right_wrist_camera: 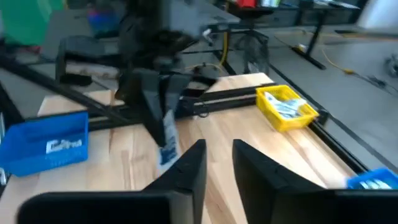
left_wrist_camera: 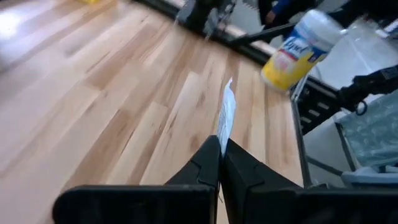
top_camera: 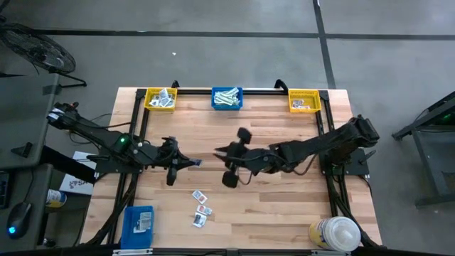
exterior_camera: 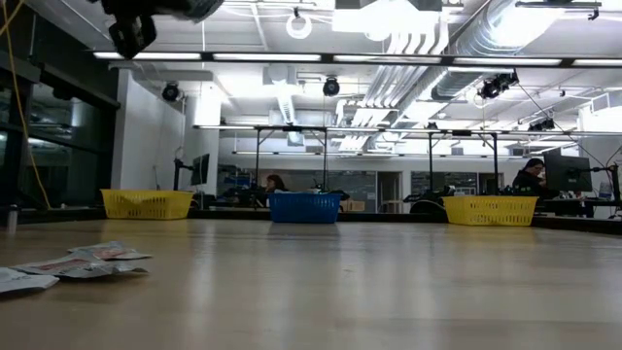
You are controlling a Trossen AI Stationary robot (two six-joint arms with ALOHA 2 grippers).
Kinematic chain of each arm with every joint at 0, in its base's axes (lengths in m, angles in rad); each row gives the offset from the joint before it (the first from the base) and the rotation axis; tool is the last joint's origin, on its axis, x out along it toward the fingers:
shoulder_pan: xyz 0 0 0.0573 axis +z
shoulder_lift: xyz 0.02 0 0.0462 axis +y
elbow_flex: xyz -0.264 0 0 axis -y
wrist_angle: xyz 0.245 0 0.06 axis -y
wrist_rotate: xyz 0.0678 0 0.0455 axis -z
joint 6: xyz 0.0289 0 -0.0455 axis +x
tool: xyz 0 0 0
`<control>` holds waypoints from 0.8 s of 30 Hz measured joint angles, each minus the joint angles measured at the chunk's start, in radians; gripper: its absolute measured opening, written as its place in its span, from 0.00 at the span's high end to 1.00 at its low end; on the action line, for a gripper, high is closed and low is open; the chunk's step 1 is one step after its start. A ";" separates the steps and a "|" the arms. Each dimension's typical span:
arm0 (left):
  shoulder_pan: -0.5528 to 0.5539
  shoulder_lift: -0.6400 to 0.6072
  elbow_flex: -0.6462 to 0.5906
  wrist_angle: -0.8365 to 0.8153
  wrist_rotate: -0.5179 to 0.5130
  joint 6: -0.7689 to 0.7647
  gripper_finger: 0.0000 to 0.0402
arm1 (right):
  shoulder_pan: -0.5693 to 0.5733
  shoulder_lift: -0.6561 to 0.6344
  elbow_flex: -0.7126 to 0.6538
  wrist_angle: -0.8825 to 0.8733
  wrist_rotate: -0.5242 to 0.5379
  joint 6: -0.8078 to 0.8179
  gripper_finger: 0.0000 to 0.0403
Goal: Pick & Place First Aid Supplies
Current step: Put the blue alcohol pad into the bottom blue bin
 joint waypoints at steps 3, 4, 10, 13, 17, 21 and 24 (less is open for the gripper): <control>-0.006 -0.035 0.000 -0.107 0.021 -0.095 1.00 | -0.001 -0.063 0.000 -0.107 0.041 0.059 0.78; -0.014 -0.046 0.000 -0.143 0.029 -0.130 1.00 | -0.001 -0.085 0.000 -0.148 0.052 0.080 0.76; -0.140 -0.042 0.000 -0.346 0.139 -0.355 1.00 | -0.002 -0.181 0.000 -0.377 0.087 0.183 0.72; -0.241 -0.015 0.000 -0.427 0.188 -0.492 1.00 | -0.002 -0.202 0.000 -0.456 0.088 0.224 0.72; -0.388 0.021 0.000 -0.482 0.252 -0.673 1.00 | -0.002 -0.210 0.000 -0.512 0.088 0.259 0.72; -0.532 0.048 0.001 -0.480 0.302 -0.840 1.00 | -0.002 -0.210 0.000 -0.525 0.087 0.266 0.72; -0.630 0.061 0.002 -0.480 0.344 -0.974 1.00 | -0.002 -0.210 0.000 -0.525 0.083 0.266 0.72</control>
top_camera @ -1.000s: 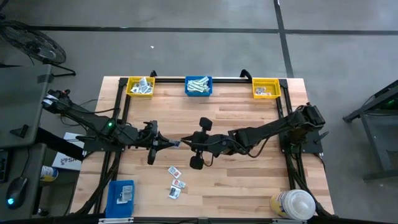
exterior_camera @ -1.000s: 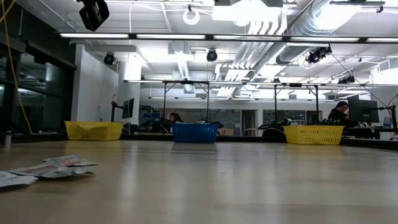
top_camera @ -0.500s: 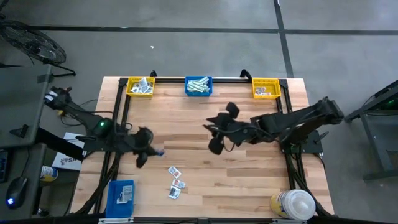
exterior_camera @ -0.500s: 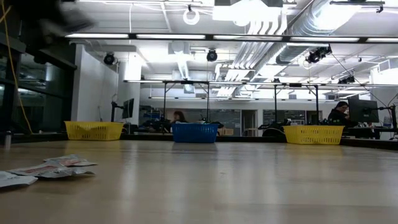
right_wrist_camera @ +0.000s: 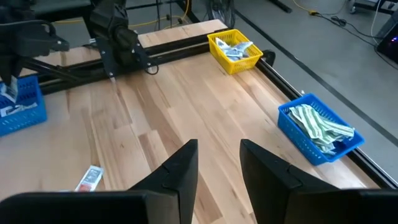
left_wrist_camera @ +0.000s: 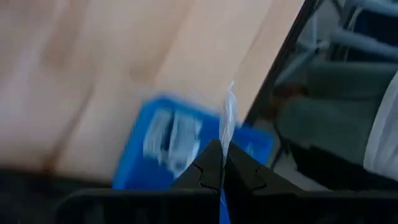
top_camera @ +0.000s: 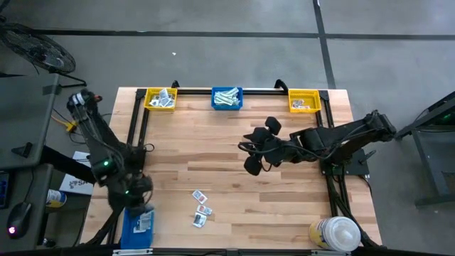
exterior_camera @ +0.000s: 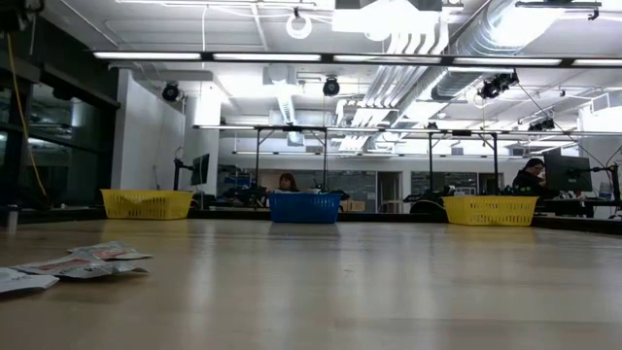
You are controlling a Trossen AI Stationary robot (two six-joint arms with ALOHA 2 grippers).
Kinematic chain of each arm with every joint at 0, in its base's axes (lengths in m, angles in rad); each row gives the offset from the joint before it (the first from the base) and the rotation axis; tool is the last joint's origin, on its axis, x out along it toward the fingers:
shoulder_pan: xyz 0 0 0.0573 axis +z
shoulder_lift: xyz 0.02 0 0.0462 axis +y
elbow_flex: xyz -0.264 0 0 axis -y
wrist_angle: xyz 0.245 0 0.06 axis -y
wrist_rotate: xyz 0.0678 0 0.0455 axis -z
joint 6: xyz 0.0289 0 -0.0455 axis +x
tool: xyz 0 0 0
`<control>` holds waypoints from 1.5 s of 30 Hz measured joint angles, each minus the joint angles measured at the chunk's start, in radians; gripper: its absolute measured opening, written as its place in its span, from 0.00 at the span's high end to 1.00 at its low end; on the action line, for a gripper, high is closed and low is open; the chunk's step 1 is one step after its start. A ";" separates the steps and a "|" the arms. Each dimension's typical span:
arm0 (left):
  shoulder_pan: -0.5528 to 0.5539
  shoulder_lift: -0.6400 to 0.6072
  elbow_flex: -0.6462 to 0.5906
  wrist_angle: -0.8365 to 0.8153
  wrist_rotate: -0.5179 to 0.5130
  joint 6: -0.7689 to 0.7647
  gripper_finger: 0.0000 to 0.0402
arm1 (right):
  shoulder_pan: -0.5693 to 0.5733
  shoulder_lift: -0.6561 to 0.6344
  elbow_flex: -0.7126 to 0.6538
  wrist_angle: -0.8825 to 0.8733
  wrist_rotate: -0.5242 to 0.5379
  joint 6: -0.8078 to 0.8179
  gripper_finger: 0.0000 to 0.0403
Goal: Pick & Place First Aid Supplies
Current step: Put the blue alcohol pad into the bottom blue bin, then put the orange ointment pack into the right yellow bin
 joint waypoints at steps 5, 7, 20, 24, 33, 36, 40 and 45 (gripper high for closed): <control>-0.130 0.023 0.000 0.005 0.074 -0.197 1.00 | 0.000 0.000 0.000 0.001 -0.002 0.000 0.72; -0.160 0.042 0.000 0.016 0.081 -0.238 1.00 | 0.000 0.000 0.000 0.002 -0.003 0.002 0.72; -0.181 0.208 0.000 0.105 0.079 -0.289 0.90 | 0.000 0.006 0.000 0.007 -0.046 0.026 0.72; -0.181 0.212 0.000 0.107 0.078 -0.290 0.77 | 0.000 0.029 -0.001 0.011 -0.108 0.021 0.72; -0.181 0.183 0.007 0.097 0.051 -0.307 0.56 | 0.001 0.123 -0.001 0.083 -0.299 -0.029 0.72; -0.181 0.162 0.039 0.036 -0.084 -0.302 0.56 | 0.000 0.138 -0.001 0.081 -0.290 0.007 0.72; -0.156 0.158 0.082 -0.075 -0.243 -0.285 0.56 | 0.000 0.141 -0.001 0.059 -0.283 0.047 0.72; 0.016 0.172 0.088 -0.050 -0.244 -0.074 0.56 | 0.008 0.153 -0.012 0.041 -0.277 0.074 0.72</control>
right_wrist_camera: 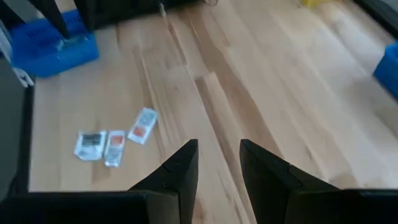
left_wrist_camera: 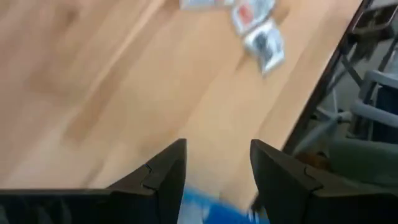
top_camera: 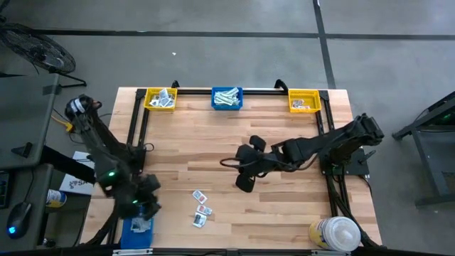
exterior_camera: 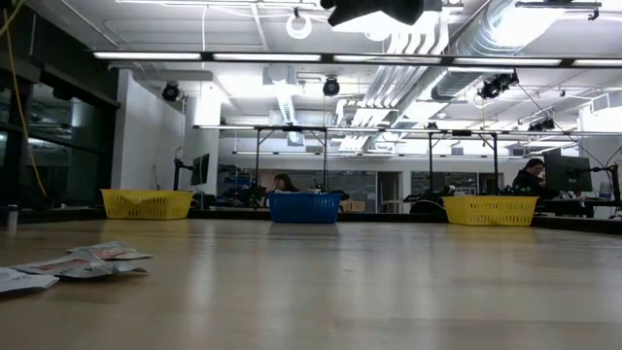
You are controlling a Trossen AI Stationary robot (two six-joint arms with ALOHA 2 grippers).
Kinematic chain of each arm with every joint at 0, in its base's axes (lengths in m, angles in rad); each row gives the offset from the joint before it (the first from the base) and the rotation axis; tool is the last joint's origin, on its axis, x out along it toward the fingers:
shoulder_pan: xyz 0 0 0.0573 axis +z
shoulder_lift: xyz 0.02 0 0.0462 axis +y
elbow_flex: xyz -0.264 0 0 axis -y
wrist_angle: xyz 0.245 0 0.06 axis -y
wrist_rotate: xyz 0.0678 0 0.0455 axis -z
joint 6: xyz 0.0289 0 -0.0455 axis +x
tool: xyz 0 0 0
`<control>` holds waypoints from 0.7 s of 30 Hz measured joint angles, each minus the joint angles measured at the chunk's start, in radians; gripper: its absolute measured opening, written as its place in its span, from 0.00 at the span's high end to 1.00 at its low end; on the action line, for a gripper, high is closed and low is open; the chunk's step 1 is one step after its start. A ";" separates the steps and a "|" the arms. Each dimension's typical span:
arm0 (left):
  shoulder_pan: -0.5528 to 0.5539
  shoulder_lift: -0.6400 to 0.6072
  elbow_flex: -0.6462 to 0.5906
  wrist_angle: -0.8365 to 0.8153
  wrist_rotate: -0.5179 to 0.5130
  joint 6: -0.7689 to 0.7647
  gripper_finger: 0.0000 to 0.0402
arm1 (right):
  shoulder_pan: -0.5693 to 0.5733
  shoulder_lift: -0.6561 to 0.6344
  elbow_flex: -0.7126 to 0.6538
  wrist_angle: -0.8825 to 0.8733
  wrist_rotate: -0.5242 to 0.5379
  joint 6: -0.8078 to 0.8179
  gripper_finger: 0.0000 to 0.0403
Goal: Pick & Place First Aid Supplies
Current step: Put the orange ointment pack into the right yellow bin
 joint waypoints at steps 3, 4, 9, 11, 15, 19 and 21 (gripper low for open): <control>0.148 0.030 0.000 0.050 0.032 0.192 0.56 | 0.010 0.000 -0.051 0.004 -0.005 0.046 0.72; 0.195 0.041 0.000 0.065 0.048 0.255 0.56 | 0.015 0.002 -0.072 0.013 -0.007 0.068 0.72; 0.375 0.126 0.000 0.173 0.077 0.553 0.56 | 0.053 0.003 -0.159 0.093 -0.009 0.151 0.72; 0.424 0.169 0.000 0.225 0.076 0.665 0.56 | 0.067 0.002 -0.195 0.145 -0.009 0.159 0.72; 0.487 0.271 -0.001 0.289 0.075 0.838 0.56 | 0.094 0.002 -0.241 0.218 -0.010 0.166 0.72; 0.519 0.365 -0.001 0.333 0.077 0.938 0.56 | 0.119 0.002 -0.272 0.231 -0.012 0.204 0.72; 0.526 0.399 -0.001 0.351 0.078 0.964 0.57 | 0.130 0.002 -0.276 0.239 -0.010 0.218 0.72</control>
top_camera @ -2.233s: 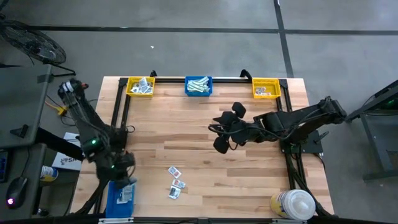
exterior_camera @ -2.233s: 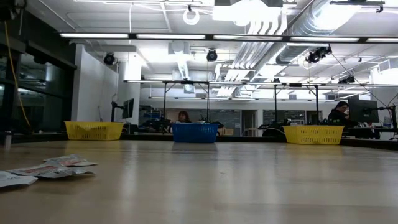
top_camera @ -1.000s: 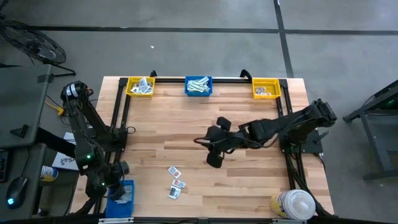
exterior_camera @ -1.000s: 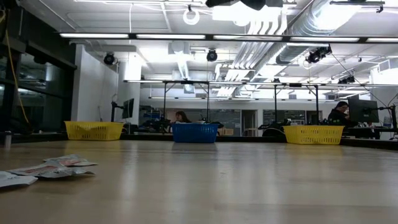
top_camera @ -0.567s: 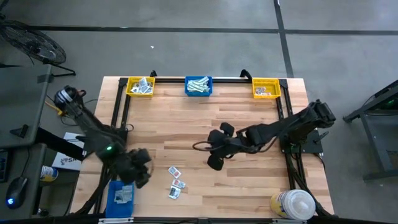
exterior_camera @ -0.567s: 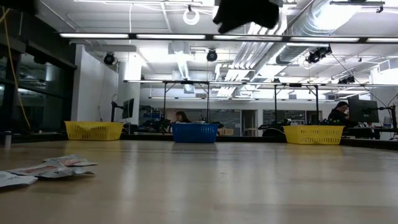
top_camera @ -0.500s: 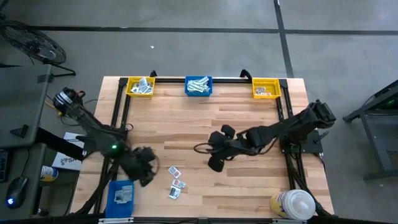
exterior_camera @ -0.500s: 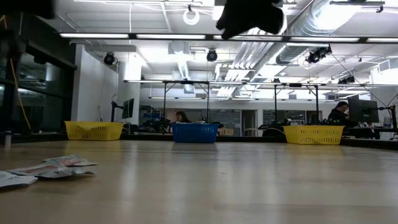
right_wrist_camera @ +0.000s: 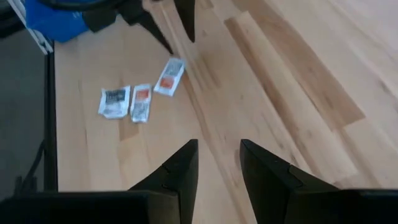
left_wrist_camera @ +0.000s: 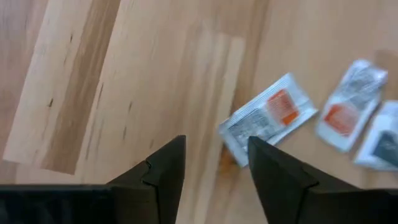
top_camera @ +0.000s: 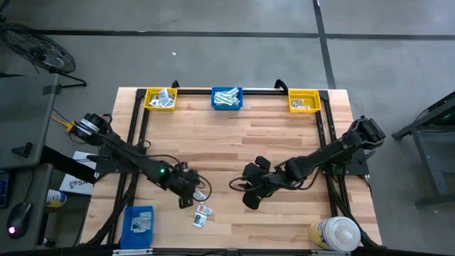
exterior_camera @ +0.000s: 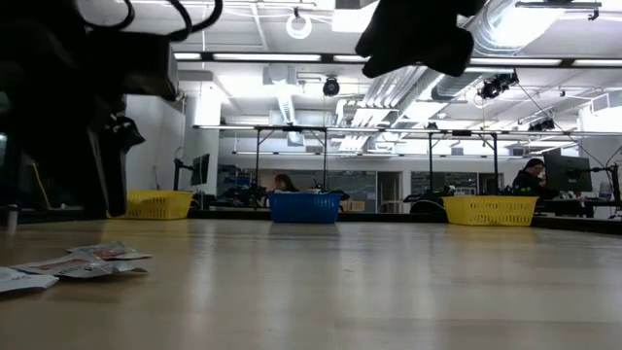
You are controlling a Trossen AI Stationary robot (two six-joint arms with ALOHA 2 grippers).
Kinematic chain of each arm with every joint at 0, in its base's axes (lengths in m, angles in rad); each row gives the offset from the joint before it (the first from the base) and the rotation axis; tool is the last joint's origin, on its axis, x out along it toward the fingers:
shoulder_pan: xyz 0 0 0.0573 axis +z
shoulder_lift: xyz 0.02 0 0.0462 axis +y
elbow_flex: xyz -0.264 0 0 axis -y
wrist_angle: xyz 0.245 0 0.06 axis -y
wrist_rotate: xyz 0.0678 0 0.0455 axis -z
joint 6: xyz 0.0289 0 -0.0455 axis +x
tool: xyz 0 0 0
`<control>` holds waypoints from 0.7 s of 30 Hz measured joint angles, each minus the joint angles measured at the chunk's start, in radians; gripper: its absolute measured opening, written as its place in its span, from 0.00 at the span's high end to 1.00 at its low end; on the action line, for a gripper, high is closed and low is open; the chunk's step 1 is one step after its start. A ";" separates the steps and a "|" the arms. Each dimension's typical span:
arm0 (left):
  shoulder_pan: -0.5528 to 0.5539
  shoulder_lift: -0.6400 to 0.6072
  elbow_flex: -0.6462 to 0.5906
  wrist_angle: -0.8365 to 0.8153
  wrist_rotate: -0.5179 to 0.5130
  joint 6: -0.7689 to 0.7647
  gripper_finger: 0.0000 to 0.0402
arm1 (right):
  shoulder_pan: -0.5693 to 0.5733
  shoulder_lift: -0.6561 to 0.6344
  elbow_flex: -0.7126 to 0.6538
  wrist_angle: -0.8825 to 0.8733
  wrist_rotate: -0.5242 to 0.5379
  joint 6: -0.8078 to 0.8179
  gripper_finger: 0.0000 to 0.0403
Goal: Pick & Place First Aid Supplies
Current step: Put the orange ointment pack into the right yellow bin
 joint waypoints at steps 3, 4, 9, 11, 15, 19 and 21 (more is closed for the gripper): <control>0.000 0.025 0.000 0.007 0.000 0.010 0.63 | 0.015 0.000 -0.004 -0.012 0.008 0.014 0.72; -0.001 0.028 0.000 0.005 0.001 0.010 0.66 | 0.018 0.000 -0.004 -0.011 0.011 0.015 0.72; -0.003 0.025 0.000 0.011 0.022 0.013 0.90 | 0.030 0.000 -0.004 -0.010 0.040 0.024 0.72; -0.003 0.025 0.000 0.034 0.042 0.027 0.97 | 0.034 0.000 -0.004 -0.010 0.051 0.026 0.72; -0.003 0.025 0.000 0.095 0.057 0.056 0.98 | 0.034 0.000 -0.004 -0.010 0.064 0.026 0.72; -0.003 0.025 0.000 0.092 0.052 0.062 0.99 | 0.034 0.000 -0.004 -0.010 0.079 0.026 0.72; -0.003 0.025 -0.009 0.096 0.054 0.061 1.00 | 0.034 0.000 -0.004 -0.010 0.081 0.032 0.72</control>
